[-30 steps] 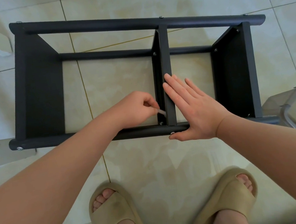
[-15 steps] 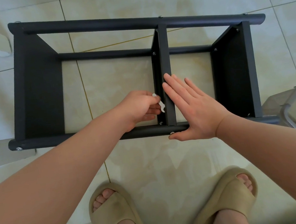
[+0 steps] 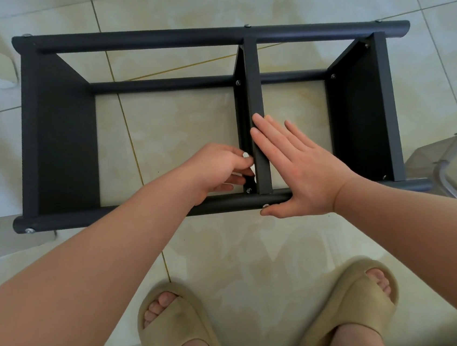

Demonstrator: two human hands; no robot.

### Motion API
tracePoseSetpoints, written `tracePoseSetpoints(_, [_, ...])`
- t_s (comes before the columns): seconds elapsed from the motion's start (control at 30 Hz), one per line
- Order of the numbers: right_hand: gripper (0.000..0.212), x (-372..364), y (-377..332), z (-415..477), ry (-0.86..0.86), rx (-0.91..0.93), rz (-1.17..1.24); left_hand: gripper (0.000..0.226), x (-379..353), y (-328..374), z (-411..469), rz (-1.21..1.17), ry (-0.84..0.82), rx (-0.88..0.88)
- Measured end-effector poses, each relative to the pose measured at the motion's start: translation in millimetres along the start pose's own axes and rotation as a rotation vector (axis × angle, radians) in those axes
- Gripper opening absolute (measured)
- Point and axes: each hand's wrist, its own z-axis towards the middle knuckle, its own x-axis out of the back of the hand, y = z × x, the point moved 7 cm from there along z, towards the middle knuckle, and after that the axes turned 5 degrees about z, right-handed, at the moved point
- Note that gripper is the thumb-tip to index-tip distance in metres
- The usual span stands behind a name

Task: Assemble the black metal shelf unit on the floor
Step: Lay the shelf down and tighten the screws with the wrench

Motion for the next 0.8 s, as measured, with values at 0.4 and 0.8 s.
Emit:
tracePoseSetpoints(0.4, [0.122,-0.9,0.2,0.2,0.005,-0.001,-0.001,0.011,-3.7,-0.3,2.5,-0.032,-0.001,-0.002])
tracePoseSetpoints(0.8, [0.122,-0.8,0.1,0.0,-0.007,0.000,-0.006,0.014,-2.4,5.2,-0.9,0.080,-0.029,-0.031])
